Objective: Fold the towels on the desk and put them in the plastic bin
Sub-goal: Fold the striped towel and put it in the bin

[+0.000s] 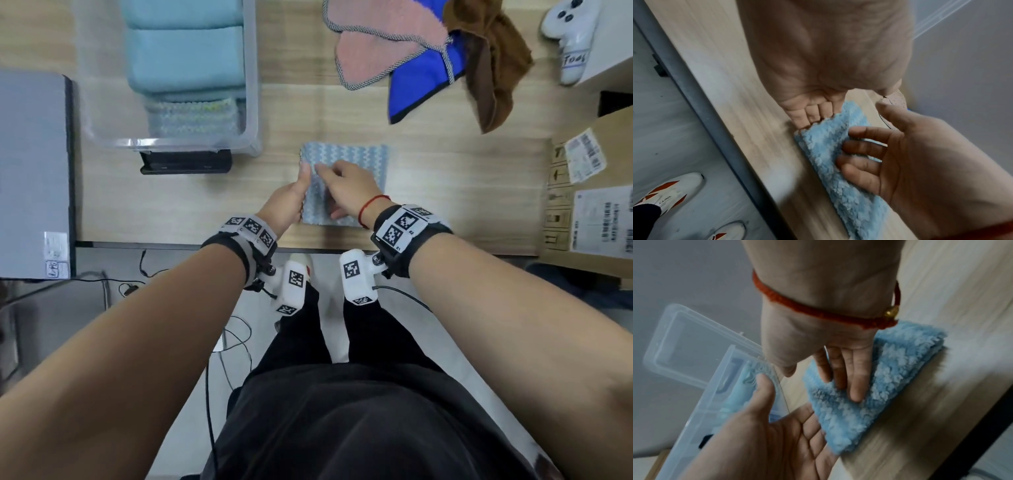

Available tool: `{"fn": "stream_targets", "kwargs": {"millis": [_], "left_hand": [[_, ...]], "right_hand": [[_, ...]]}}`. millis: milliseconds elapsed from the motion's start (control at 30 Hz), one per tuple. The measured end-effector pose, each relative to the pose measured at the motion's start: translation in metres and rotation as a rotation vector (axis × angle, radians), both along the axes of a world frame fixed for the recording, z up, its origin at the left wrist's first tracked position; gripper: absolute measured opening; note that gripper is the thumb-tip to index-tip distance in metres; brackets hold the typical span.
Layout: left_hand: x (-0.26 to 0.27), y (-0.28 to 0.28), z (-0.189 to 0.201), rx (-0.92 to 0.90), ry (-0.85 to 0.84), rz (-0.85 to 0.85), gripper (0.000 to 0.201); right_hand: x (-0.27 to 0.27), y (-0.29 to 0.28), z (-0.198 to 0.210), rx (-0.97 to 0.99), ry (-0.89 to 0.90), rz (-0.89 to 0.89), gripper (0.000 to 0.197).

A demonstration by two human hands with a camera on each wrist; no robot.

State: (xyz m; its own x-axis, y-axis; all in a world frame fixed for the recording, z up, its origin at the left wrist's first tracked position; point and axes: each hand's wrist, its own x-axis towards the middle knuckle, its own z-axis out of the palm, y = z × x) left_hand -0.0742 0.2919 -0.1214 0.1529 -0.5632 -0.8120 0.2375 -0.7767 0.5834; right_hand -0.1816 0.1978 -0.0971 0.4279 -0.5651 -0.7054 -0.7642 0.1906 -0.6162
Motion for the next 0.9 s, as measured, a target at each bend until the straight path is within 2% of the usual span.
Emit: {"fn": "stream_targets", "kwargs": {"millis": [33,100,133,267,367,467,567,667,733,833,900], "left_hand": [[0.001,0.002,-0.003,-0.018,-0.046,-0.022,0.063],[0.001,0.006,-0.009,-0.094,-0.139,-0.078,0.03],[0.001,0.007,-0.011,-0.123,-0.159,-0.09,0.023],[-0.002,0.005,-0.01,-0.104,-0.285,-0.089,0.021],[-0.003,0.001,-0.012,-0.045,-0.357,-0.125,0.029],[-0.007,-0.006,-0.007,0.022,-0.443,-0.124,0.036],[-0.01,-0.009,-0.003,0.08,-0.594,-0.119,0.036],[-0.01,-0.007,-0.004,0.117,-0.711,-0.154,0.052],[-0.012,-0.008,-0.003,0.159,-0.671,-0.188,0.054],[-0.016,-0.01,-0.003,0.178,-0.505,-0.175,0.056],[-0.019,-0.008,-0.001,0.191,-0.395,-0.097,0.071]], "right_hand": [[-0.003,-0.001,0.0,0.036,-0.03,-0.038,0.041],[-0.01,-0.006,0.0,0.057,-0.102,-0.098,0.033],[-0.015,-0.01,0.0,0.033,-0.117,-0.115,0.028],[-0.042,-0.028,-0.01,-0.118,-0.026,-0.039,0.017],[-0.061,-0.033,-0.021,-0.051,0.015,0.032,0.009],[-0.064,-0.035,-0.023,-0.084,-0.015,0.118,0.017],[-0.068,-0.033,-0.02,-0.279,-0.036,0.274,0.022],[-0.08,-0.021,-0.024,-0.43,-0.043,0.445,0.028],[-0.086,-0.011,-0.026,-0.465,-0.023,0.531,0.04],[-0.089,-0.003,-0.024,-0.499,0.0,0.569,0.06],[-0.089,-0.001,-0.022,-0.525,0.021,0.599,0.071]]}}
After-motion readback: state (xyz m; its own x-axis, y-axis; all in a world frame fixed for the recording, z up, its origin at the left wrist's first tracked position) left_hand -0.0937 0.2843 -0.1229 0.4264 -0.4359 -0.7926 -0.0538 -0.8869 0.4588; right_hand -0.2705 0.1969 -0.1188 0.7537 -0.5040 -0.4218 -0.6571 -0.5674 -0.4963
